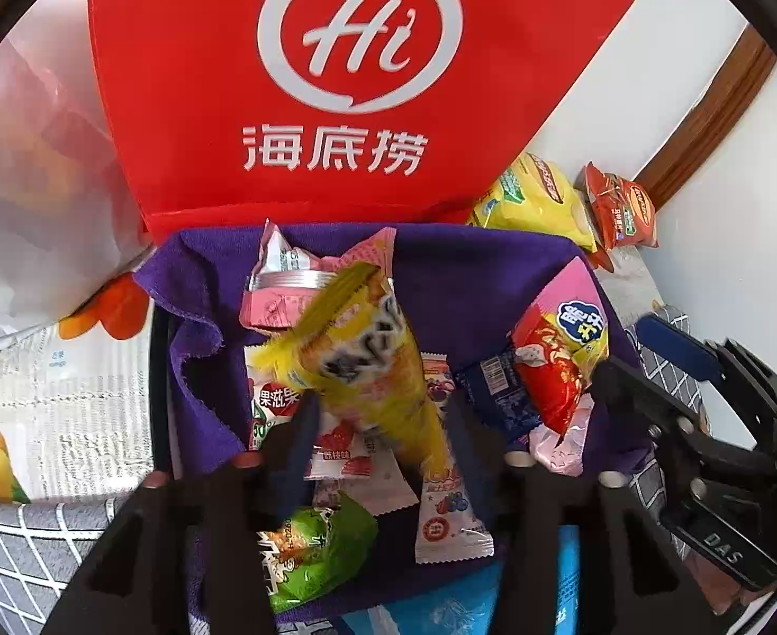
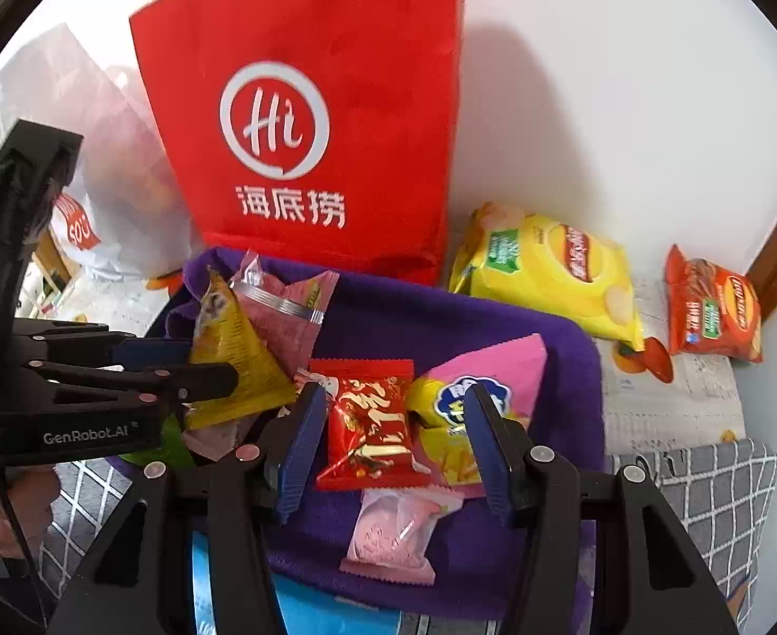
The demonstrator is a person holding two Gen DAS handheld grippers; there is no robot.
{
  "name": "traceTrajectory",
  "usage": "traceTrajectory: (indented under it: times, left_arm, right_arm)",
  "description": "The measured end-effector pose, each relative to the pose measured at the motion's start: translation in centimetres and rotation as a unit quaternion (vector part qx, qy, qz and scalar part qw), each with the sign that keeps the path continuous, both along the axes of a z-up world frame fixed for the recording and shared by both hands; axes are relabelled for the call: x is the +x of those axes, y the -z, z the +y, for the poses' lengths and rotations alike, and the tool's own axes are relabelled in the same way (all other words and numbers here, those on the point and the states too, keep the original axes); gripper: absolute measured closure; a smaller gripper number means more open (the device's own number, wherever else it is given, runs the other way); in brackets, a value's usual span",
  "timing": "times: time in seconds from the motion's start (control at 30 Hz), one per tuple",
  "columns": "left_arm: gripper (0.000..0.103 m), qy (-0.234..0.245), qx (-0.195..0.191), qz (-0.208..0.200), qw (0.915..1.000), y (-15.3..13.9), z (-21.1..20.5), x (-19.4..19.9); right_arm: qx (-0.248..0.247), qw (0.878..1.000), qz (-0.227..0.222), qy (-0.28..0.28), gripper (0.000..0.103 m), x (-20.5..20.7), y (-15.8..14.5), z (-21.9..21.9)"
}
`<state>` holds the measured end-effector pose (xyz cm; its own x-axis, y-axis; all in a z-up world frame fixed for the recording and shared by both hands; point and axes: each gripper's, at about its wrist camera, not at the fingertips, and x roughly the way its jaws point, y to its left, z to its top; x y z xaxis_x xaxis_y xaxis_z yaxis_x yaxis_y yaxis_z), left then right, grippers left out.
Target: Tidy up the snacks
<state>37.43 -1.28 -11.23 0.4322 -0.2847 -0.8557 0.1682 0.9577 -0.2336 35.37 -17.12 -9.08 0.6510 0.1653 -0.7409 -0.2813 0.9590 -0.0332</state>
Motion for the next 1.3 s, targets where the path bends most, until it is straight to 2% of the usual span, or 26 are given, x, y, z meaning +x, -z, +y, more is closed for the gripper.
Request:
traceTrajectory:
  times: [0.1, 0.27, 0.4, 0.6, 0.97, 1.07, 1.13, 1.23, 1.3]
  left_arm:
    - [0.036, 0.003, 0.002, -0.013, 0.9999, -0.9, -0.3, -0.5]
    - [0.034, 0.006, 0.009, -0.031, 0.9995, -2.9, -0.6, -1.8]
    - [0.028, 0.011, 0.013, -0.056, 0.9983, -5.0, -0.9, -3.5]
    - [0.028, 0.021, 0.027, -0.074, 0.9966, -7.2, -0.8, -7.3]
    - [0.028, -0.013, 0.027, -0.116, 0.9928, -8.9, 0.4, -17.0]
    - [0.028, -0.019, 0.046, -0.125, 0.9909, -8.7, -0.2, -19.2]
    - [0.028, -0.018, 0.057, -0.130, 0.9897, -8.6, -0.7, -20.8]
    - [0.027, -0.027, 0.069, -0.136, 0.9879, -8.6, -0.9, -23.2]
    - [0.019, -0.037, 0.071, -0.142, 0.9866, -8.8, -0.9, -24.6]
  right_arm:
    - [0.010, 1.000, 0.000, 0.013, 0.049, -1.1, -0.6, -0.6]
    - [0.030, 0.999, -0.004, 0.041, 0.049, -3.2, -2.0, -1.9]
    - [0.036, 0.998, -0.006, 0.054, 0.049, -5.3, -3.2, -2.6]
    - [0.033, 0.997, -0.021, 0.071, 0.043, -9.1, -4.8, -3.0]
    - [0.045, 0.994, -0.046, 0.084, 0.041, -17.5, -6.5, -2.8]
    - [0.044, 0.994, -0.047, 0.087, 0.038, -19.7, -6.7, -2.8]
    - [0.045, 0.993, -0.049, 0.096, 0.025, -21.0, -6.5, -3.1]
    - [0.054, 0.991, -0.061, 0.106, 0.021, -23.0, -6.4, -3.7]
    - [0.057, 0.990, -0.069, 0.106, 0.017, -24.4, -6.3, -3.9]
